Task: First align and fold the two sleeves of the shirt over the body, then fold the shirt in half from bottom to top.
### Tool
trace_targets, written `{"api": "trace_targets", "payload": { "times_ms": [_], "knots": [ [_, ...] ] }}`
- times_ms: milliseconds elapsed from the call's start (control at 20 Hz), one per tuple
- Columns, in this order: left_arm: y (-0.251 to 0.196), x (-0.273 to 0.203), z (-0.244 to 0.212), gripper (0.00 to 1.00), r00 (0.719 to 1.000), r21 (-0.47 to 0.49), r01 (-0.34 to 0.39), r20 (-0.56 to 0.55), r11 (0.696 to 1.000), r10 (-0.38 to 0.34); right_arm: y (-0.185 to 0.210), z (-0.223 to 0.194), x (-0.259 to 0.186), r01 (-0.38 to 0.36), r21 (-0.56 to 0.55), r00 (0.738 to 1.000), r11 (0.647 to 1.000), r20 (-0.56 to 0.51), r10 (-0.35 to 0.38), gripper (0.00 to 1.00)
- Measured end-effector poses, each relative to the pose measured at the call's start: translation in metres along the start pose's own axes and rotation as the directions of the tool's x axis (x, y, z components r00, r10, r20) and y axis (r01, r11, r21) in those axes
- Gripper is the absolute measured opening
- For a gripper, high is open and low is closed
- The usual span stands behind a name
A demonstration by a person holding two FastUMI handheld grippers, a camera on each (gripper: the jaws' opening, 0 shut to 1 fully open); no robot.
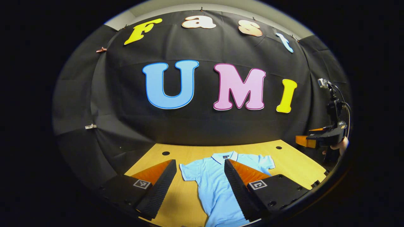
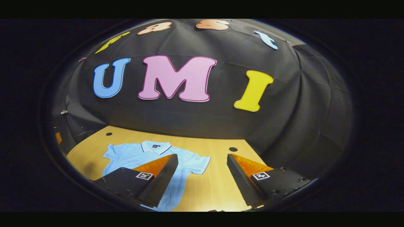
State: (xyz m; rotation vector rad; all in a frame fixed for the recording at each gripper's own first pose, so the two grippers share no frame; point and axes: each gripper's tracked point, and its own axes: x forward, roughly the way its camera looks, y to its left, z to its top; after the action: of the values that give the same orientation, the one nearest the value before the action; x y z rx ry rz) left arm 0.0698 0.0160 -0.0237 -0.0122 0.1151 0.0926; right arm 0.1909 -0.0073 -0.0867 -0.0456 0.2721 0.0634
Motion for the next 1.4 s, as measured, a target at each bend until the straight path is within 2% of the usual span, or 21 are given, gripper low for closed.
{"api": "trace_targets", "payload": {
  "times_ms": [250,400,500,800,1150,1250,1350,1400],
  "knots": [
    [0.006,0.021,-0.005,0.97,0.996,-0.018,-0.084,-0.031,0.996,0.083,-0.005,-0.037,0.069,-0.029,-0.020,0.993,0.999,-0.117,0.026,0.98],
    [0.009,0.029,-0.007,0.97,0.990,0.003,-0.130,-0.055,0.991,0.130,-0.011,-0.063,0.112,-0.021,0.025,0.980,0.999,-0.199,0.025,0.98],
    [0.006,0.036,-0.008,0.97,0.989,0.012,-0.137,-0.061,0.990,0.138,-0.016,-0.084,0.133,-0.013,0.062,0.966,0.998,-0.257,0.028,0.97],
    [-0.004,0.064,-0.011,0.97,0.983,0.018,-0.155,-0.095,0.988,0.156,-0.022,-0.145,0.192,-0.008,0.058,0.911,0.998,-0.411,0.031,0.98],
    [-0.018,0.087,-0.021,0.97,0.984,0.021,-0.121,-0.129,0.992,0.123,-0.024,-0.183,0.227,0.030,0.089,0.861,0.996,-0.508,0.019,0.95],
    [-0.014,0.087,-0.018,0.97,0.983,0.022,-0.138,-0.123,0.990,0.140,-0.017,-0.193,0.226,0.020,0.126,0.840,0.992,-0.540,0.051,0.96],
    [-0.012,0.088,-0.014,0.96,0.984,0.009,-0.148,-0.102,0.989,0.149,-0.018,-0.190,0.230,0.016,0.137,0.845,0.990,-0.531,0.060,0.90],
    [-0.012,0.088,-0.012,0.96,0.984,0.006,-0.151,-0.098,0.989,0.150,-0.018,-0.193,0.229,0.017,0.143,0.841,0.990,-0.537,0.063,0.84]
  ]
}}
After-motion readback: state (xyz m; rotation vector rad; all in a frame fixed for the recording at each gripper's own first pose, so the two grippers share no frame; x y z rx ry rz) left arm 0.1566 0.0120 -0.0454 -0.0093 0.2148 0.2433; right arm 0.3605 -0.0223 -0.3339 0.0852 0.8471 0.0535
